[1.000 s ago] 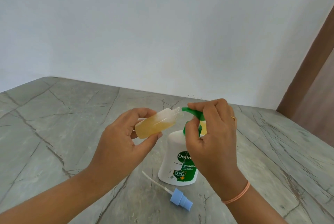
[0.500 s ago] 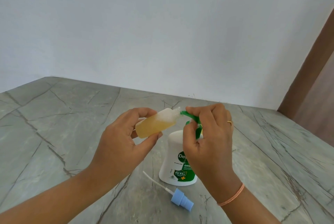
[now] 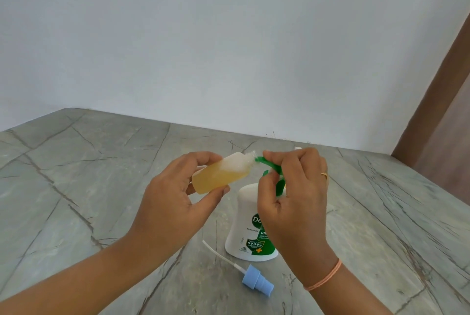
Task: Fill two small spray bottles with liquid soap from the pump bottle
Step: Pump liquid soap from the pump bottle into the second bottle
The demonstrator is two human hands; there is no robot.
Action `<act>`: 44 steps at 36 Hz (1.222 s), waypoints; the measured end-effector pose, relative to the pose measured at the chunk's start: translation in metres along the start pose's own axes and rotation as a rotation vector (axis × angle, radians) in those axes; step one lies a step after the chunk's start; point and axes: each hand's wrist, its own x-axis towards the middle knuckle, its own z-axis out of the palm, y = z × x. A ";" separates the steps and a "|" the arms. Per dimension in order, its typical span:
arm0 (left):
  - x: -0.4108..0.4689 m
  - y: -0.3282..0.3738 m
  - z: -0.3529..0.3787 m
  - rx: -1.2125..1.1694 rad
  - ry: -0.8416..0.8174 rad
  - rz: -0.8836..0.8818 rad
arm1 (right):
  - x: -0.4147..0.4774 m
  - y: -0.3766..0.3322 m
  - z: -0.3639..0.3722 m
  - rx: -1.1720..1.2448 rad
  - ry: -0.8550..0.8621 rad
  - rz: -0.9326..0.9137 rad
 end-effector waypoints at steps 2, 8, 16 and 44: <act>0.000 0.000 0.000 0.005 -0.004 -0.003 | 0.001 -0.001 0.000 0.008 -0.002 0.010; -0.001 0.001 0.001 0.004 -0.008 -0.015 | 0.007 -0.001 -0.007 0.026 -0.031 0.016; 0.000 0.003 0.001 0.009 -0.030 -0.036 | 0.008 0.001 -0.007 0.011 -0.043 0.009; -0.005 0.007 0.006 -0.104 -0.063 -0.150 | 0.009 0.003 -0.007 0.030 -0.052 0.026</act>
